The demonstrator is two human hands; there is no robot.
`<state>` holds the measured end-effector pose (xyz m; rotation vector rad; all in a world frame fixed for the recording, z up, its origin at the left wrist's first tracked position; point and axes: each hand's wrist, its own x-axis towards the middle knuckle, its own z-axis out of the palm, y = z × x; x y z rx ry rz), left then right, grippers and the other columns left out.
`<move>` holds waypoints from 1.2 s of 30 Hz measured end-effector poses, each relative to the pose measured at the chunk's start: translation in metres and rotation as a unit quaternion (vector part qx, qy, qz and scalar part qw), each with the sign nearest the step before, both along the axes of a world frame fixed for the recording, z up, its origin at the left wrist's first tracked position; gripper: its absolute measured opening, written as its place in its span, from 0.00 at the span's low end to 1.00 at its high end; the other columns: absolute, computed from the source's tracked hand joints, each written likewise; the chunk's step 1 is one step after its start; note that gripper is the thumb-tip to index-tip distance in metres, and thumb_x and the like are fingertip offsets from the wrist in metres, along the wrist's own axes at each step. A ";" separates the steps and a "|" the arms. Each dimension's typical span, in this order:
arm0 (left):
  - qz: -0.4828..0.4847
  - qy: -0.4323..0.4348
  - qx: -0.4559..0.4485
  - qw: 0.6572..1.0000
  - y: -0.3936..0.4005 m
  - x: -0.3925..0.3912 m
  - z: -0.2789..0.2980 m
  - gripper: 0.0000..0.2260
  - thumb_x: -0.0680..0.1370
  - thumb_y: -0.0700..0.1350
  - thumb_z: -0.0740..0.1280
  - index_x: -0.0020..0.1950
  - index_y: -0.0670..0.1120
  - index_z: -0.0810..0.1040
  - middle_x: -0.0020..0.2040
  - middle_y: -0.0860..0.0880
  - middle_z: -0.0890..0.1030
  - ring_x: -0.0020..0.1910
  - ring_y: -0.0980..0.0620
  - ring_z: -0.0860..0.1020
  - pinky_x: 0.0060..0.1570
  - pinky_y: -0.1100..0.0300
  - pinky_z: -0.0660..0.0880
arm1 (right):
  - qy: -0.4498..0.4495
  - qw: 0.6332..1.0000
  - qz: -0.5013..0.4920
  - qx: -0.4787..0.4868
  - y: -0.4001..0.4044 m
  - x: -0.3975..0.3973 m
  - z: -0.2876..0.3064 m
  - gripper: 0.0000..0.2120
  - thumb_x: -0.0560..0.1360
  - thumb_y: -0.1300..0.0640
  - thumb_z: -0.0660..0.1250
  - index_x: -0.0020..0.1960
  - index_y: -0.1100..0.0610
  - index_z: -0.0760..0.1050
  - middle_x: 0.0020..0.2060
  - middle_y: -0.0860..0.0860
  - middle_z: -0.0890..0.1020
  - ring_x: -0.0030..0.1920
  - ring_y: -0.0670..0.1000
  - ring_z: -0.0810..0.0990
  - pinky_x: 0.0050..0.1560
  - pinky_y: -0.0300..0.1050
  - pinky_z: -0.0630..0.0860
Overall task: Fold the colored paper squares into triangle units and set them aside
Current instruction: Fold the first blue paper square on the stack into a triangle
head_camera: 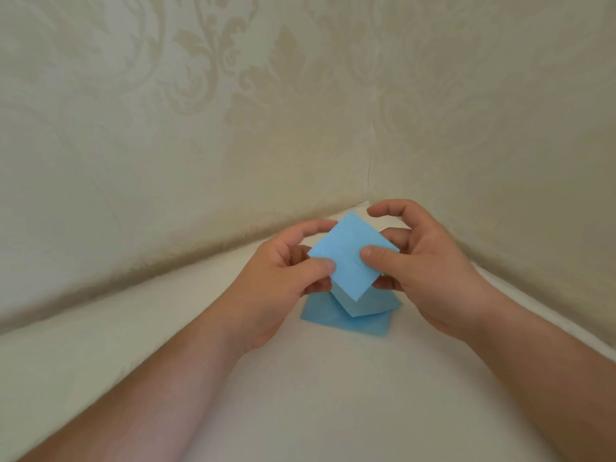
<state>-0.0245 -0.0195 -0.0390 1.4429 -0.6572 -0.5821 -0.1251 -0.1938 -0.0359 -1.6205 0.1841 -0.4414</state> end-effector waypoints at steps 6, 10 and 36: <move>0.088 -0.023 -0.044 0.995 0.001 0.002 0.001 0.24 0.79 0.36 0.72 0.69 0.58 0.74 0.47 0.36 0.84 0.48 0.44 0.86 0.51 0.49 0.83 | 0.009 0.995 0.053 -0.087 0.003 -0.003 -0.003 0.33 0.79 0.65 0.69 0.70 0.31 0.66 0.47 0.58 0.86 0.47 0.57 0.84 0.51 0.51 0.84; 0.109 -0.095 -0.019 0.989 0.003 0.003 0.000 0.26 0.78 0.38 0.74 0.69 0.60 0.73 0.47 0.42 0.87 0.46 0.44 0.87 0.54 0.44 0.82 | 0.003 0.996 0.066 -0.067 0.003 -0.002 -0.005 0.25 0.79 0.67 0.68 0.63 0.38 0.80 0.55 0.50 0.85 0.53 0.57 0.84 0.52 0.52 0.82; 0.003 -0.121 0.009 0.993 0.006 -0.004 0.000 0.15 0.70 0.43 0.81 0.55 0.53 0.86 0.48 0.40 0.85 0.45 0.51 0.83 0.58 0.45 0.79 | -0.048 0.998 -0.047 -0.016 -0.003 0.000 -0.001 0.09 0.74 0.61 0.76 0.42 0.47 0.86 0.42 0.50 0.87 0.43 0.48 0.84 0.49 0.54 0.80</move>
